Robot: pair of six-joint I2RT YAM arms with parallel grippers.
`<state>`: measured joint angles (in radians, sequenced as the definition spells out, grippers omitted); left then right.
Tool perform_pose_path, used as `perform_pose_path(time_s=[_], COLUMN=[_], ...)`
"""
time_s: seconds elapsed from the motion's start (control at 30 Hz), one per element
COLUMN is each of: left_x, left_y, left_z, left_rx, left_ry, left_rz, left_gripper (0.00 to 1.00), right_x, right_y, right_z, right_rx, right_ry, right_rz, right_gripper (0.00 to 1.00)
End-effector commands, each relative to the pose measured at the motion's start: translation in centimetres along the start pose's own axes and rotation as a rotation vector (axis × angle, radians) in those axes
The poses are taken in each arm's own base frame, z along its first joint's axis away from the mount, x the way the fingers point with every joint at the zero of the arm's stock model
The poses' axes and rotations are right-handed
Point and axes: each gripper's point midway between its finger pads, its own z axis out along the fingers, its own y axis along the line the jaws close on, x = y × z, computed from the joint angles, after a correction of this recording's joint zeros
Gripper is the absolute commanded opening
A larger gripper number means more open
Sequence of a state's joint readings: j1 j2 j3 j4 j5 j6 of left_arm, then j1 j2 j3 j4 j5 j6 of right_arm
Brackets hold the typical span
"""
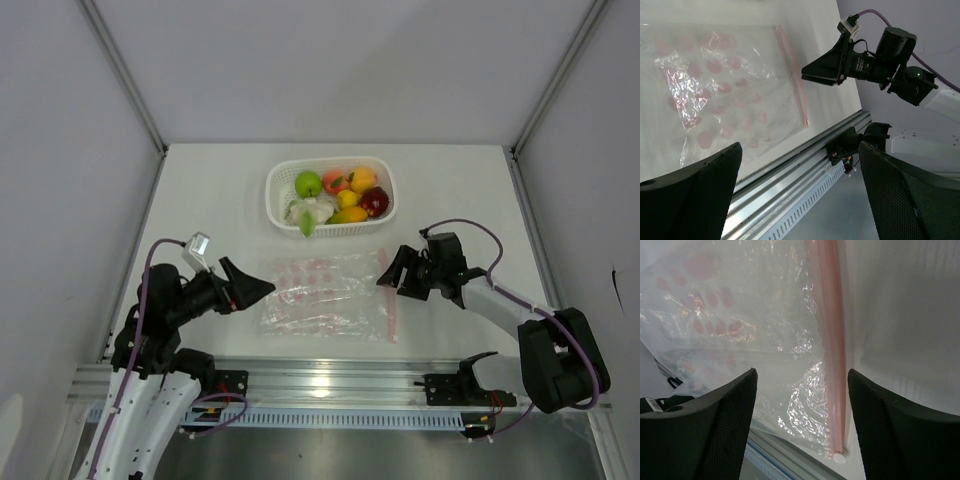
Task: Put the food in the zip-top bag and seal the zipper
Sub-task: Open the zipper of the food storage bag at the center of the board.
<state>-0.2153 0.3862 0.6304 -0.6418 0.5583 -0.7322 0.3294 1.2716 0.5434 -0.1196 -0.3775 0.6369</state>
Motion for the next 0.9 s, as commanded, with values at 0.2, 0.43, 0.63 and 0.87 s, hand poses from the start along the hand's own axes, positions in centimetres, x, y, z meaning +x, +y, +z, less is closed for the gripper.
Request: perform_pose_path(time_s=[0.2, 0.43, 0.63, 0.87], left_x=[-0.5, -0.4, -0.3, -0.7], left_y=[-1.2, -1.1, -1.4, -1.9], left_z=[0.5, 1.2, 1.6, 1.9], left_rx=[0.058, 0.065, 0.083, 0.081], left_ry=[0.024, 0.06, 0.095, 0.135], left_rz=[0.022, 0.012, 0.013, 0.027], left_gripper=[0.93, 0.89, 0.8, 0.77], right_x=[0.3, 0.4, -0.1, 0.2], right_y=[0.8, 1.6, 3.9, 5.3], right_z=[1.0, 0.9, 0.3, 0.6], right_rx=[-0.111, -0.162, -0.229, -0.241], right_ry=[-0.013, -0.015, -0.036, -0.016], right_rz=[-0.014, -0.034, -0.063, -0.096], right_gripper=[0.65, 0.37, 0.27, 0.31])
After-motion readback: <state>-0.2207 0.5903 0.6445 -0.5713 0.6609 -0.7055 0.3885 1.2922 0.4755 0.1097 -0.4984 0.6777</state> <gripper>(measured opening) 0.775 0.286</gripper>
